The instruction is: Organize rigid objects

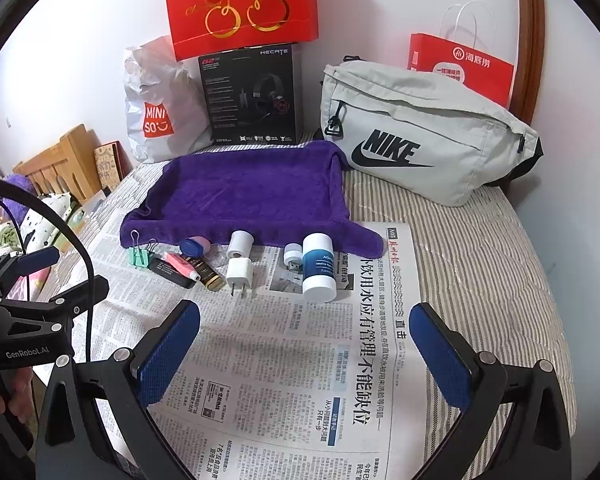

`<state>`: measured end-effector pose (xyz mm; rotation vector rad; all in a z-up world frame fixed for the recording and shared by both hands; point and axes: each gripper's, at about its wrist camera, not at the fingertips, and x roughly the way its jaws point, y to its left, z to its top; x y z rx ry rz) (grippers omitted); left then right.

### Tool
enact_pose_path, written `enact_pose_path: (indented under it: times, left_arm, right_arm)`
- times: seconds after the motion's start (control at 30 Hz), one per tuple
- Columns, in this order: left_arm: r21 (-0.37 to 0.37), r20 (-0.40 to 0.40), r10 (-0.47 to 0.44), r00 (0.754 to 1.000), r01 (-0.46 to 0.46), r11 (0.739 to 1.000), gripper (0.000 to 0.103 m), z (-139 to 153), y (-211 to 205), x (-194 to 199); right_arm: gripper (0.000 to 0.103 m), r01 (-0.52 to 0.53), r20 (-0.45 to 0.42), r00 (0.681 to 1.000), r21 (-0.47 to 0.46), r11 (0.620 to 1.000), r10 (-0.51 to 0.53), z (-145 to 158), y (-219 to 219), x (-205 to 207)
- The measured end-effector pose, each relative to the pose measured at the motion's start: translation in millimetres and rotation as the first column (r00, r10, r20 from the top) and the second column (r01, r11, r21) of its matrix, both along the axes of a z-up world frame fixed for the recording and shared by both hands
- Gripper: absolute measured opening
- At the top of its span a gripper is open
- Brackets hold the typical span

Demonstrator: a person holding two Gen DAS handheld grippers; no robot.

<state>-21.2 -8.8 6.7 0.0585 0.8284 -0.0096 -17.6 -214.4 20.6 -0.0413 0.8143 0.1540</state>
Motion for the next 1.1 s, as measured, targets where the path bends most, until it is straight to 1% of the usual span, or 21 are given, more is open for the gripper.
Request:
enact_pose_path:
  times: [0.67,1.1]
  left_arm:
    - [0.005,-0.003,0.005,1.0,-0.005,1.0,0.103,1,5,-2]
    - [0.018,-0.025,0.017,1.0,-0.016,1.0,0.103,-1,11,2]
  right_arm:
    - [0.103,-0.006,0.003,1.0,0.004,1.0,0.006,2,-1,-5]
    - [0.103,-0.014,-0.014,1.0,0.002,1.0,0.014,-2,3,-3]
